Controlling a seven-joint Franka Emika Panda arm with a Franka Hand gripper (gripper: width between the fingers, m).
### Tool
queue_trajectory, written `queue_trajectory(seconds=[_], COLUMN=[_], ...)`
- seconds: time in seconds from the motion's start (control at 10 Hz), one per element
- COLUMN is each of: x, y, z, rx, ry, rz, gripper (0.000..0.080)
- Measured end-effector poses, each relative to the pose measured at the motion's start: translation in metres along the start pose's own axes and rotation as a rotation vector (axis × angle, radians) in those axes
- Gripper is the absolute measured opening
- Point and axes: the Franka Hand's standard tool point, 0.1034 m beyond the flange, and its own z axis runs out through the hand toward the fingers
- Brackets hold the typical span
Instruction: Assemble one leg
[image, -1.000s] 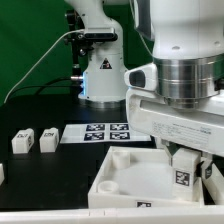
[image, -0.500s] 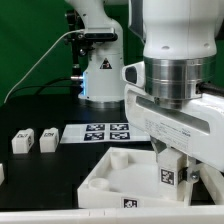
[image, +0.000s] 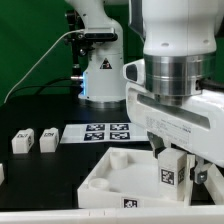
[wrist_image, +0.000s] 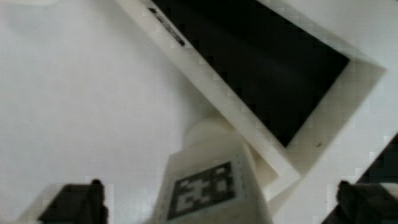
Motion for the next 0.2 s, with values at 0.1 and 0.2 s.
queue_trajectory(seconds=[0.1, 0.2], x=[-0.0039, -0.0078], y=[-0.0023, -0.0031], z=[-0.0047, -0.0068], rx=[0.004, 0.000], ry=[-0.002, -0.006], rz=[0.001, -0.003], gripper=[0.0648, 0.0649])
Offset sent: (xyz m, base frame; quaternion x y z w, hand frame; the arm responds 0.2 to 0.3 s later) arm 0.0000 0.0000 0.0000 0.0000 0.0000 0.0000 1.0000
